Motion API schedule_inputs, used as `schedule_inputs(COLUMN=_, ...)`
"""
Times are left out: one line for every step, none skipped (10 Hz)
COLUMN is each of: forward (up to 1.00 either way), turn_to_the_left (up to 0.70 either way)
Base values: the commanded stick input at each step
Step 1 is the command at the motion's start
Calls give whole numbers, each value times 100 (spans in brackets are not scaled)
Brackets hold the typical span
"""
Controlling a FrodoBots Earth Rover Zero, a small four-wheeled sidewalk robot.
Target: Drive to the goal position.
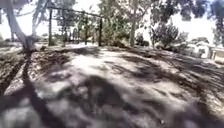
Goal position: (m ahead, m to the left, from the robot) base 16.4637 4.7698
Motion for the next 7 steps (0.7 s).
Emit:
schedule_inputs(forward=100, turn_to_the_left=22)
schedule_inputs(forward=100, turn_to_the_left=27)
schedule_inputs(forward=100, turn_to_the_left=33)
schedule_inputs(forward=100, turn_to_the_left=38)
schedule_inputs(forward=100, turn_to_the_left=1)
schedule_inputs(forward=100, turn_to_the_left=3)
schedule_inputs(forward=100, turn_to_the_left=5)
